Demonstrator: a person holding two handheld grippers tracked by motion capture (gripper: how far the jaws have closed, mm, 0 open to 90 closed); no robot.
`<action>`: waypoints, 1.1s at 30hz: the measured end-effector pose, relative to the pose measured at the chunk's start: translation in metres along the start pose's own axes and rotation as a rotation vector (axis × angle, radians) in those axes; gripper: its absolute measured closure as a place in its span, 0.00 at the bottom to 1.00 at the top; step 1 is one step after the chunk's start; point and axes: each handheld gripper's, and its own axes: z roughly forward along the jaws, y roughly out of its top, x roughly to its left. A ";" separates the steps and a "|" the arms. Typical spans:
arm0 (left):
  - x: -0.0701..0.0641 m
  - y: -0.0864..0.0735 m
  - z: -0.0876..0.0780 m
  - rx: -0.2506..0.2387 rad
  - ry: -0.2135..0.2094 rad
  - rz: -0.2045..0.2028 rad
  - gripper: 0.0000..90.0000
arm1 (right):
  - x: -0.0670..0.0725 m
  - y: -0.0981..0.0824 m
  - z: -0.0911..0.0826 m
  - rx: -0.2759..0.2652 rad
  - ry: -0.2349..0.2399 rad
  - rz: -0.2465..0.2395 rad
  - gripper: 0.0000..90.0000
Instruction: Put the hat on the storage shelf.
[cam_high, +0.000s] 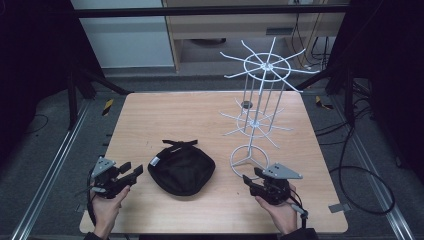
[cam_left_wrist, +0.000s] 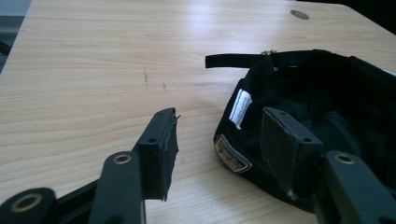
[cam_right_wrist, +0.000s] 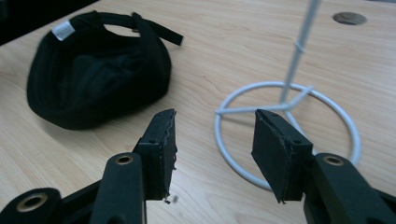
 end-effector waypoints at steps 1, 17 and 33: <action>0.000 0.000 0.000 0.000 0.000 0.000 0.52 | 0.003 0.002 0.002 0.000 0.005 -0.007 0.55; -0.013 -0.002 0.022 0.055 -0.008 0.029 0.63 | 0.044 0.026 0.042 0.017 0.079 -0.090 0.56; -0.013 -0.009 0.049 0.182 -0.005 0.038 0.74 | 0.047 0.036 0.096 0.094 0.038 -0.065 0.53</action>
